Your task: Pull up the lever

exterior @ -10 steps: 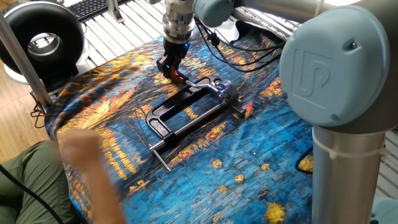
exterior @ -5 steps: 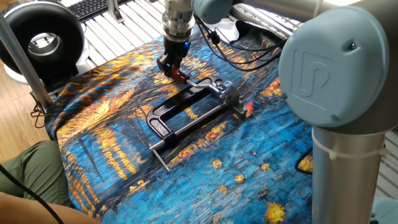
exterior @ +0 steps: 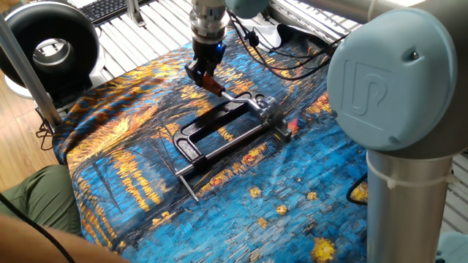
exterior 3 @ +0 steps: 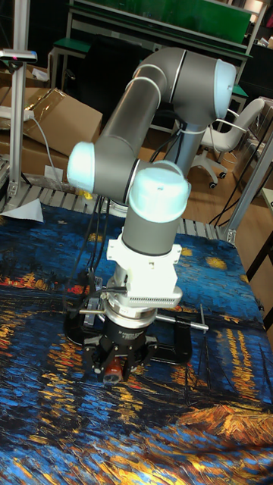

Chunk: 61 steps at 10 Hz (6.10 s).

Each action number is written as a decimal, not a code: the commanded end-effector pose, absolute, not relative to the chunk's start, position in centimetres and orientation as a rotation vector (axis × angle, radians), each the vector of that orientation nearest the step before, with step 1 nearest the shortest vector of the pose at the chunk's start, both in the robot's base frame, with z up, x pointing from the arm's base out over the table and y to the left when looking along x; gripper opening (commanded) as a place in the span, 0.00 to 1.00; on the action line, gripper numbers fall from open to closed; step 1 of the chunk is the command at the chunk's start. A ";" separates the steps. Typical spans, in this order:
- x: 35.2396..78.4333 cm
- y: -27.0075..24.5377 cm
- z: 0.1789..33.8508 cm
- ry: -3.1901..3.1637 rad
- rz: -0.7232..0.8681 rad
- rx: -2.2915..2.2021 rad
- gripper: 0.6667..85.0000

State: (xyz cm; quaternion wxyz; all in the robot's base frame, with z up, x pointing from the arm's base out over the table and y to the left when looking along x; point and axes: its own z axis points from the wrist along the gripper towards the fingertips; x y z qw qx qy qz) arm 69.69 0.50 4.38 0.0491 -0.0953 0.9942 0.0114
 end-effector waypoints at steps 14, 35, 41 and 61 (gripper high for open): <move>65.3 0.2 13.6 3.179 -0.013 -0.225 0.32; 62.8 1.0 15.1 3.233 0.007 -0.253 0.45; 63.8 0.8 14.5 3.214 0.000 -0.353 0.57; 62.9 2.6 19.2 3.166 -0.064 -0.289 0.47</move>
